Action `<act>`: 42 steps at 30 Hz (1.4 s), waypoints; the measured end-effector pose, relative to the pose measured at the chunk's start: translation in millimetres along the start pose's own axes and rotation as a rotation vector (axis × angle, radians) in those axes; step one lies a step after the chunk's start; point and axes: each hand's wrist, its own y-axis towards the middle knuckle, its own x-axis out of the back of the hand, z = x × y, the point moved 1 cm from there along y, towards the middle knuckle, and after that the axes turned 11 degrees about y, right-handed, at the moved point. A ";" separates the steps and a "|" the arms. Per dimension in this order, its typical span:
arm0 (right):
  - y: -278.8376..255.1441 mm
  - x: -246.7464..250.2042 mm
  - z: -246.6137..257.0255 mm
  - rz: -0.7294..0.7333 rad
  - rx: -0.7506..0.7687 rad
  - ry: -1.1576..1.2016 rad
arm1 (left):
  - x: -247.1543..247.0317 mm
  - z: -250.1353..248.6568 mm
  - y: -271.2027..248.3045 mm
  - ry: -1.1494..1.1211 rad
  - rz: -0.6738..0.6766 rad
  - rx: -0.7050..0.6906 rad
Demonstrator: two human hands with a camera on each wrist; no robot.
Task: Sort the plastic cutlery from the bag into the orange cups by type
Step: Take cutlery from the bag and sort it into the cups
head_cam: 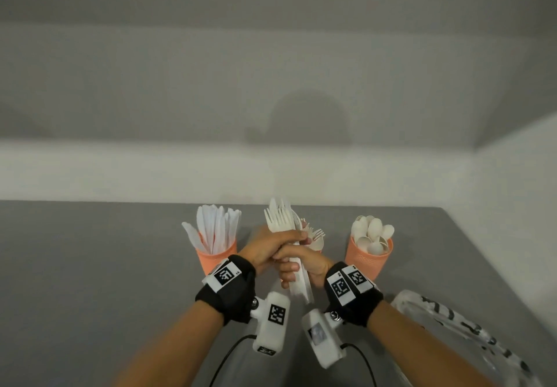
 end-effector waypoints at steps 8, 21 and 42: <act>9.2 -5.0 -6.1 -0.209 0.156 -0.005 | 3.8 -1.3 24.6 0.047 -0.258 -0.036; 24.1 4.8 -21.0 -0.440 0.442 -0.161 | 16.4 4.4 27.9 0.219 -0.490 -0.100; 15.6 26.5 -30.0 -0.654 0.664 -0.548 | 14.2 -6.1 19.0 0.553 -0.705 -0.268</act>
